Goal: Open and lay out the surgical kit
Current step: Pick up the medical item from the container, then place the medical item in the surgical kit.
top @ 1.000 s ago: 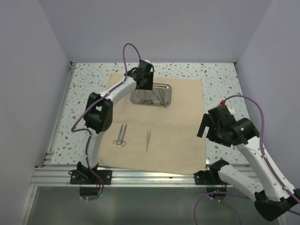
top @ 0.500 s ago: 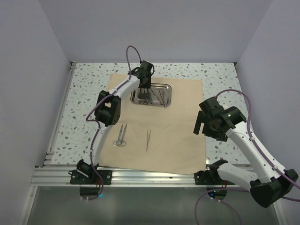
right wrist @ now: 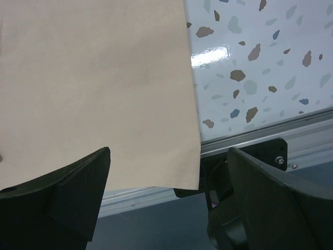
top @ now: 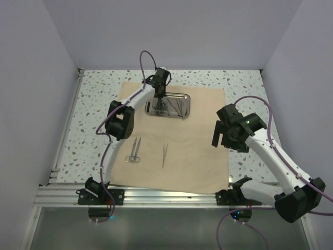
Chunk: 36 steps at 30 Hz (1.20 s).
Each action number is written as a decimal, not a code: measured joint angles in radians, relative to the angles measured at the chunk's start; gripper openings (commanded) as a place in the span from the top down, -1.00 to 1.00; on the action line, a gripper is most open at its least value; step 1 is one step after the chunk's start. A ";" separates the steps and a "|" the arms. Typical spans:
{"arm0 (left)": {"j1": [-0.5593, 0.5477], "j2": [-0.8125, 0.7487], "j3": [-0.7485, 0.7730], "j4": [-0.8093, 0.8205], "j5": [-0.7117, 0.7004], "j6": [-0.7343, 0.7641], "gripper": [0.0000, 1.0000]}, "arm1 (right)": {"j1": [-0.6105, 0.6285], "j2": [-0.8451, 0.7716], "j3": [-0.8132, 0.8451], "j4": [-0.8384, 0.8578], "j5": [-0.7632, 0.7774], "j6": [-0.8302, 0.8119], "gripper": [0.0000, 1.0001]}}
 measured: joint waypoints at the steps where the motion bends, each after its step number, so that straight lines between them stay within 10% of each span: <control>1: 0.001 0.000 0.000 0.003 0.003 0.001 1.00 | 0.000 0.003 0.002 0.003 0.000 -0.003 -0.96; 24: 0.047 -0.235 -0.017 -0.092 0.135 0.046 1.00 | 0.000 -0.076 -0.009 0.044 -0.033 -0.029 -0.93; 36: 0.040 -0.801 -0.694 -0.068 0.141 0.050 1.00 | 0.000 -0.166 -0.056 0.053 -0.070 -0.032 -0.93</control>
